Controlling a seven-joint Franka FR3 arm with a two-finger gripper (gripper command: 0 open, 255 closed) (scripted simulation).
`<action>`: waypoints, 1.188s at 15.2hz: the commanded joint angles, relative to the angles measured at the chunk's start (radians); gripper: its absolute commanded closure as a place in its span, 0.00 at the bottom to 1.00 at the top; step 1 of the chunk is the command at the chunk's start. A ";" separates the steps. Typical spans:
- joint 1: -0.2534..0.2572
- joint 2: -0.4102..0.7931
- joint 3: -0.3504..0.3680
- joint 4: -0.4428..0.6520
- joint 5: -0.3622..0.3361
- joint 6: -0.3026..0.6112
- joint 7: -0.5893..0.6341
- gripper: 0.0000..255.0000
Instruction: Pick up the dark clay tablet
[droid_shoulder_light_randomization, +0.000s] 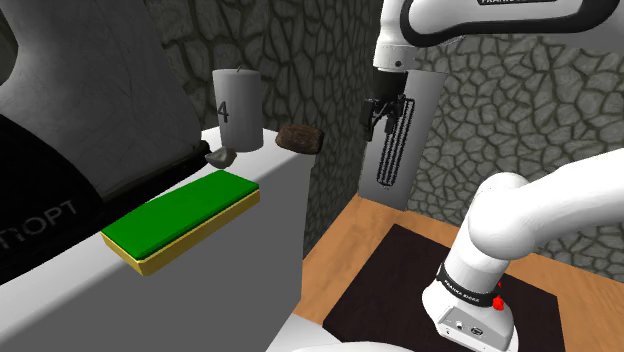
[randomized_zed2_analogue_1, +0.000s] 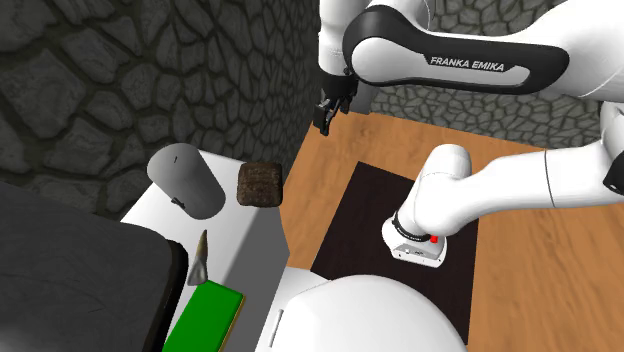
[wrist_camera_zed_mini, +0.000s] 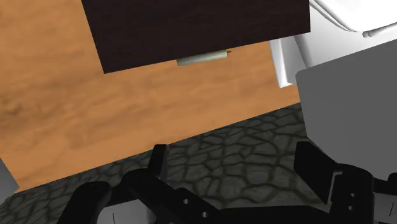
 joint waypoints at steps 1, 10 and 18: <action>0.000 0.000 0.000 0.000 0.000 0.000 0.000 0.00; 0.103 -0.408 0.003 -0.368 0.413 0.372 0.161 0.00; 0.188 -0.690 0.318 -0.607 1.069 0.786 0.182 0.00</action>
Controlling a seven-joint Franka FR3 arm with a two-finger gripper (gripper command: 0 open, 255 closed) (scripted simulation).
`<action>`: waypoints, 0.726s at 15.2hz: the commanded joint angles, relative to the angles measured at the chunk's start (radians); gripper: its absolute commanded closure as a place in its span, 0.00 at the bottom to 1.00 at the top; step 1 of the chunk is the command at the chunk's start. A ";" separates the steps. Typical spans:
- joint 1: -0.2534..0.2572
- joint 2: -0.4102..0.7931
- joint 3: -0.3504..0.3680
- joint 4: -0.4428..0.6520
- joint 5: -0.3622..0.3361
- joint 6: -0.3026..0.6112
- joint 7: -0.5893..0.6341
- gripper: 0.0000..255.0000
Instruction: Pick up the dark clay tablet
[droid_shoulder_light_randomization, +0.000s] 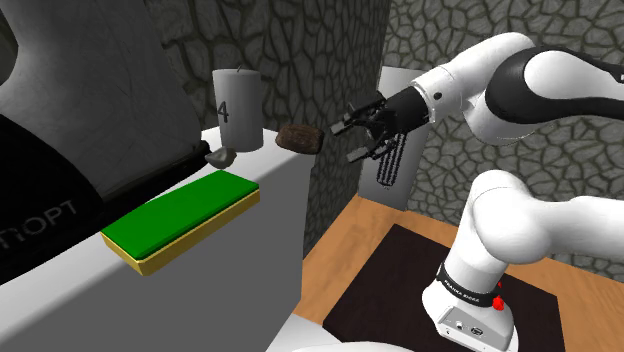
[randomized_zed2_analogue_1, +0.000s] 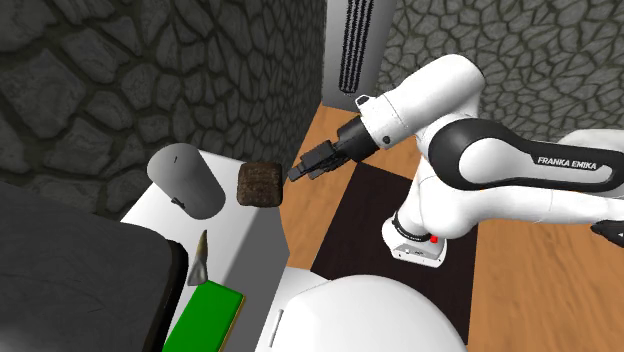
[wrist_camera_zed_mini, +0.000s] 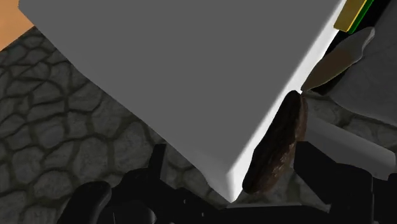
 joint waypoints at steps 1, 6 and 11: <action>-0.044 -0.037 0.081 -0.011 0.207 0.014 -0.059 0.00; 0.202 0.089 0.349 0.018 0.863 0.533 -0.287 0.00; 0.175 0.072 0.421 -0.014 1.046 0.504 -0.404 0.00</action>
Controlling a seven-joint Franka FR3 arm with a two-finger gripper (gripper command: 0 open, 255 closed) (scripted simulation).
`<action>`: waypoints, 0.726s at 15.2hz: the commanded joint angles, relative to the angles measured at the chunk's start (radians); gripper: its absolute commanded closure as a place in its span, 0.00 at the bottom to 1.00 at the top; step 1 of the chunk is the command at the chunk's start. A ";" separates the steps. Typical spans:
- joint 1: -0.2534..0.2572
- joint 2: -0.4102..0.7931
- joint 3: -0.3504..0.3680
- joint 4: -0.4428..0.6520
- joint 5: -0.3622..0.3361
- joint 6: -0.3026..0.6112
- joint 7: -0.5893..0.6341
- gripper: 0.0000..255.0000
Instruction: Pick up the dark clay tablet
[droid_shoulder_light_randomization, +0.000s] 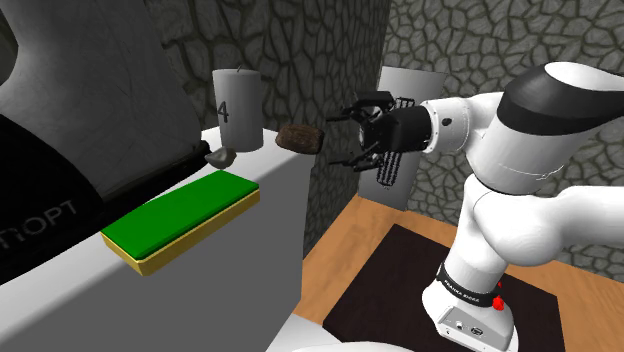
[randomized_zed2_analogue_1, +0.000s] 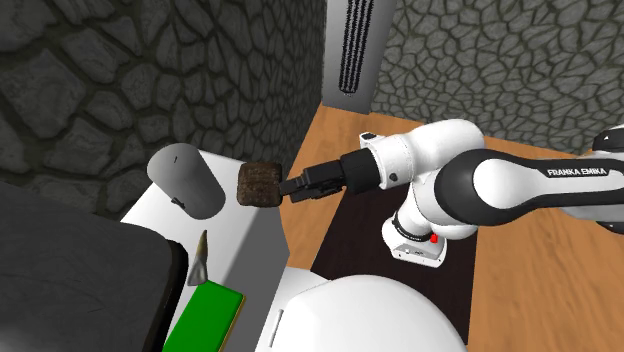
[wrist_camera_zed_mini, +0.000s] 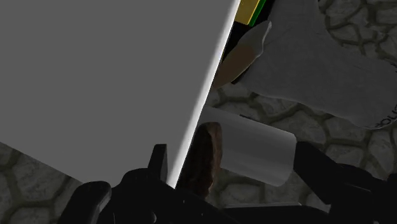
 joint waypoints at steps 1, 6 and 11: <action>-0.005 -0.002 0.035 -0.011 0.100 0.003 -0.053 0.00; 0.022 0.022 0.030 -0.011 0.169 0.035 -0.128 1.00; 0.022 0.022 0.029 -0.011 0.169 0.035 -0.129 1.00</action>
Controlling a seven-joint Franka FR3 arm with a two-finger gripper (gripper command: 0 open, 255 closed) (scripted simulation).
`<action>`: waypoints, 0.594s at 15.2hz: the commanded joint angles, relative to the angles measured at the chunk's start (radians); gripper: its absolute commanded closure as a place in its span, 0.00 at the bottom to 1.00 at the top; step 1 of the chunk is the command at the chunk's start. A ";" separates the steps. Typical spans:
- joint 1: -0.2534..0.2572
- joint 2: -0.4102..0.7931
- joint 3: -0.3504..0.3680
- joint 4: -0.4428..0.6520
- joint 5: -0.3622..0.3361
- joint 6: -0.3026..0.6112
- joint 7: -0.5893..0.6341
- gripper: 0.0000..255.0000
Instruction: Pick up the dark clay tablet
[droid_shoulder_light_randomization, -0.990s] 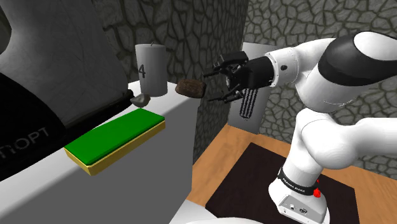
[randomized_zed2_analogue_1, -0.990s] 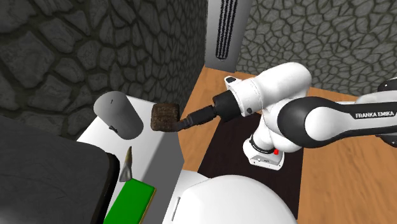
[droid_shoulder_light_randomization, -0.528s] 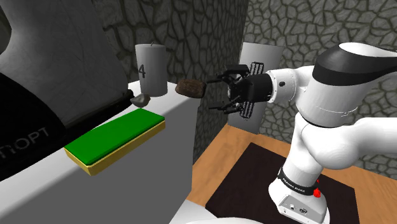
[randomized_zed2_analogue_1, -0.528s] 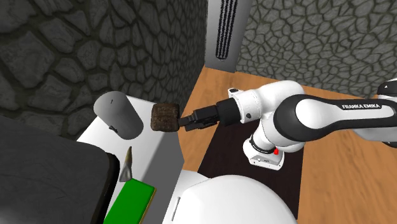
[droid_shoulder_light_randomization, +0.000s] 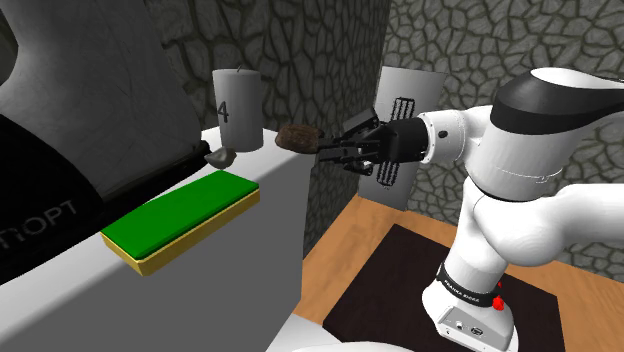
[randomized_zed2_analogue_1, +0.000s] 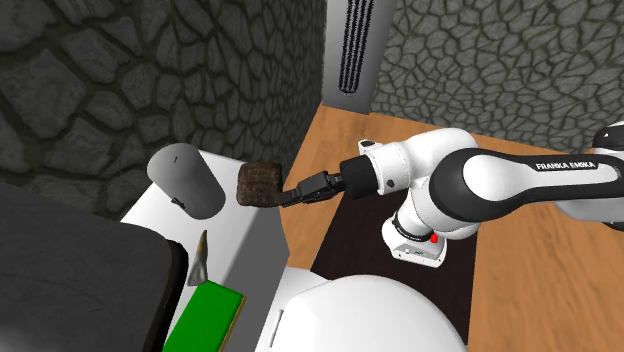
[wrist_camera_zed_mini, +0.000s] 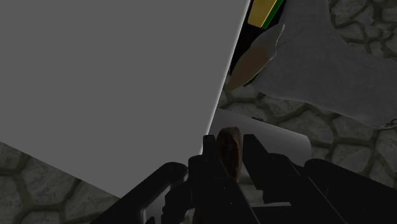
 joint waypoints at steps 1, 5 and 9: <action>0.000 0.000 0.000 0.000 0.000 0.000 0.000 1.00; 0.020 0.013 -0.032 0.014 -0.063 0.025 0.034 1.00; 0.068 0.038 -0.097 0.038 -0.221 0.075 0.133 1.00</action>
